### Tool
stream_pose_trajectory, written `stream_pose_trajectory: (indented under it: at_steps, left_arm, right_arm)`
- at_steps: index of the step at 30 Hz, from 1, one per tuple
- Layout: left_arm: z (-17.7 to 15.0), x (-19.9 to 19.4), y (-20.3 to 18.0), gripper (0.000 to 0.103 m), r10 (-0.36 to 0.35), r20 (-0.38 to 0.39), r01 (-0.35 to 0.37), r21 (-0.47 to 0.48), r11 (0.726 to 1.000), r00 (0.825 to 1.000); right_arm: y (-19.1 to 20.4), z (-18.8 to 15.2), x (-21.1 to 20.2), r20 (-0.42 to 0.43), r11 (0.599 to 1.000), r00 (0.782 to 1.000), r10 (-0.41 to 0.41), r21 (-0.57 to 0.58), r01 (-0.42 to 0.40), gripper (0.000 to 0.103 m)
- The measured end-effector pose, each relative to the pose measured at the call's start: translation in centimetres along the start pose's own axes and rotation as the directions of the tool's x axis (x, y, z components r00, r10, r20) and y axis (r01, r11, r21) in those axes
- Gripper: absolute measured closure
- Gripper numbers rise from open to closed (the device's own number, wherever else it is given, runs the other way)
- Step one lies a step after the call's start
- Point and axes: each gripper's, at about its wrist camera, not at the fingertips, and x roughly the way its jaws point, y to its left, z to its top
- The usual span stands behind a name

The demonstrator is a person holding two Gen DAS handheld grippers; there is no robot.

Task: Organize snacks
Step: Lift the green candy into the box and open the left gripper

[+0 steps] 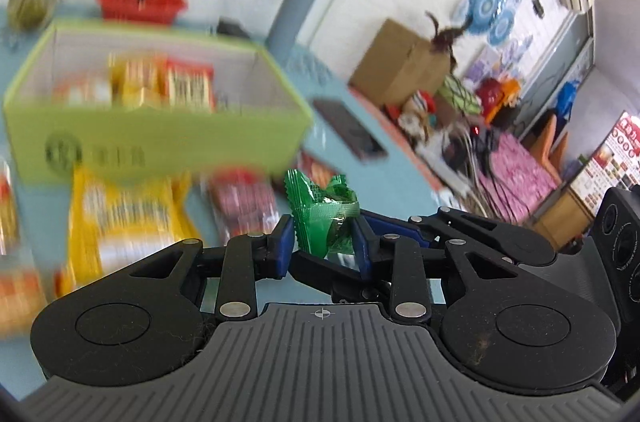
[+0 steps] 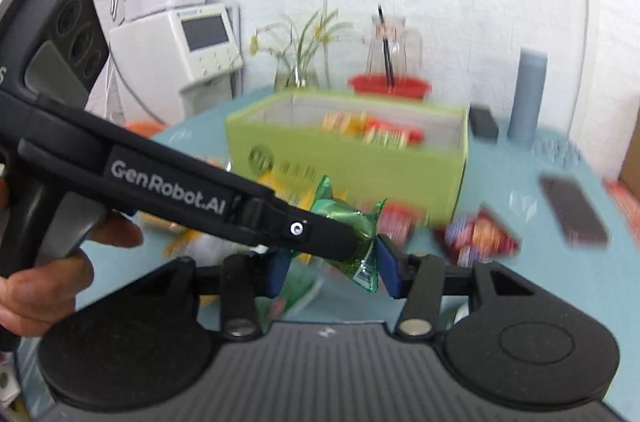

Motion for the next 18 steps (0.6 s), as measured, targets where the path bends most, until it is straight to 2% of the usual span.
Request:
stream_pose_trajectory:
  at_steps: [3, 7, 11, 13, 14, 15, 16, 17, 18]
  left_arm:
    - [4.6, 1.9, 1.2, 0.093, 0.038, 0.037, -0.039, 0.018, 0.999, 0.999]
    - [9.1, 6.1, 3.8, 0.092, 0.088, 0.035, -0.089, 0.018, 0.996, 0.995]
    - [10.4, 9.9, 6.7, 0.093, 0.117, -0.004, -0.117, -0.008, 0.993, 0.993]
    - [10.2, 11.2, 7.6, 0.092, 0.129, -0.019, -0.129, 0.001, 0.992, 0.991]
    - [10.1, 11.5, 7.8, 0.085, 0.133, -0.022, -0.133, 0.005, 0.991, 0.991]
    - [9.9, 11.6, 7.9, 0.078, 0.133, -0.022, -0.132, 0.006, 0.991, 0.991]
    - [9.9, 11.5, 8.1, 0.062, 0.132, -0.016, -0.132, 0.004, 0.991, 0.991]
    - [9.8, 11.0, 8.1, 0.053, 0.132, 0.002, -0.132, 0.001, 0.991, 0.991]
    - [9.8, 10.2, 7.9, 0.051, 0.13, 0.023, -0.13, 0.001, 0.991, 0.991]
  right_arm:
    - [-2.4, 3.8, 3.7, 0.019, 1.0, 1.0, 0.002, -0.006, -0.002, 0.049]
    - [-5.8, 6.8, 9.1, -0.021, 0.999, 0.999, 0.03, 0.03, -0.029, 0.048]
    - [-7.0, 7.0, 13.5, -0.083, 0.999, 0.996, 0.031, 0.023, -0.029, 0.046]
    - [-7.2, 6.6, 15.0, -0.105, 0.999, 0.994, 0.04, 0.019, -0.038, 0.041]
    - [-7.2, 6.4, 15.3, -0.108, 0.999, 0.993, 0.044, 0.022, -0.042, 0.04]
    - [-7.2, 6.3, 15.5, -0.105, 0.999, 0.993, 0.046, 0.025, -0.044, 0.034]
    - [-7.2, 6.2, 15.5, -0.098, 0.999, 0.994, 0.043, 0.029, -0.041, 0.031]
    - [-7.2, 6.2, 15.4, -0.092, 0.999, 0.995, 0.041, 0.031, -0.038, 0.029]
    - [-7.3, 6.4, 15.0, -0.083, 0.999, 0.996, 0.038, 0.035, -0.036, 0.027]
